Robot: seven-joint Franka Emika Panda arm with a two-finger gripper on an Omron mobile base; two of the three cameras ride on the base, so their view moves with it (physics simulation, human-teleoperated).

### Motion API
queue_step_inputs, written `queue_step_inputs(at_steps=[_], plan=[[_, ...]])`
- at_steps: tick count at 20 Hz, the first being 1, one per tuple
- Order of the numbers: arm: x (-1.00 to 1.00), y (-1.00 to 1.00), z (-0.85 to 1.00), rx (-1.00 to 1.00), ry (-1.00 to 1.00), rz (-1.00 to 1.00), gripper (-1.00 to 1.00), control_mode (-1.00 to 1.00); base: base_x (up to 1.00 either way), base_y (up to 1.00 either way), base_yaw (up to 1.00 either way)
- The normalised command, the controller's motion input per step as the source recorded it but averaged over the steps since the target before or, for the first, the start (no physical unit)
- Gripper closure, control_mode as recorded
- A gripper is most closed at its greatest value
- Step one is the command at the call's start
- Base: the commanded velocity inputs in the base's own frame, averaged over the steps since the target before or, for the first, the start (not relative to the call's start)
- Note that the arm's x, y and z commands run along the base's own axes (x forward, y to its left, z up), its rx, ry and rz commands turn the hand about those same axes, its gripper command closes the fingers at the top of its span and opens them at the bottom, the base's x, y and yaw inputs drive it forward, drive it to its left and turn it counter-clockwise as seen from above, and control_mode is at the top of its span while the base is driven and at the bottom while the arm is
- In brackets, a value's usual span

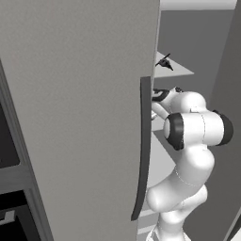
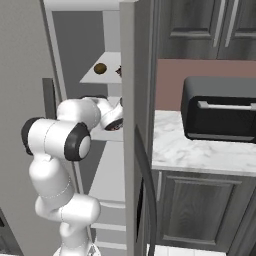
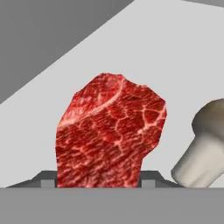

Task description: Take the mushroom and steak from the second highest rack and move them to the highest rack where the fish and kiwi are located, to maximize freezer space. Close the freezer door after rearranging.

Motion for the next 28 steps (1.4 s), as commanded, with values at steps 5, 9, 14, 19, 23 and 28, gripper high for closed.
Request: queue_step_inputs(at_steps=[5,9,14,19,23,28], plan=[[-0.24,-0.04,0.05,0.0,-0.02,-0.11,1.0,-1.0,0.0,0.0,0.0],[-0.38,-0.1,0.66,0.03,-0.01,-0.11,1.0,-1.0,0.0,0.0,0.0],[-0.51,-0.3,0.76,0.07,0.01,-0.05,1.0,-1.0,0.0,0.0,0.0],[-0.78,-0.13,0.24,0.0,0.0,0.0,1.0,-1.0,0.0,0.0,0.0],[-0.85,0.0,0.33,0.0,0.0,-0.02,1.0,-1.0,0.0,0.0,0.0],[-0.51,0.02,0.67,0.0,-0.01,-0.11,1.0,-1.0,0.0,0.0,0.0]])
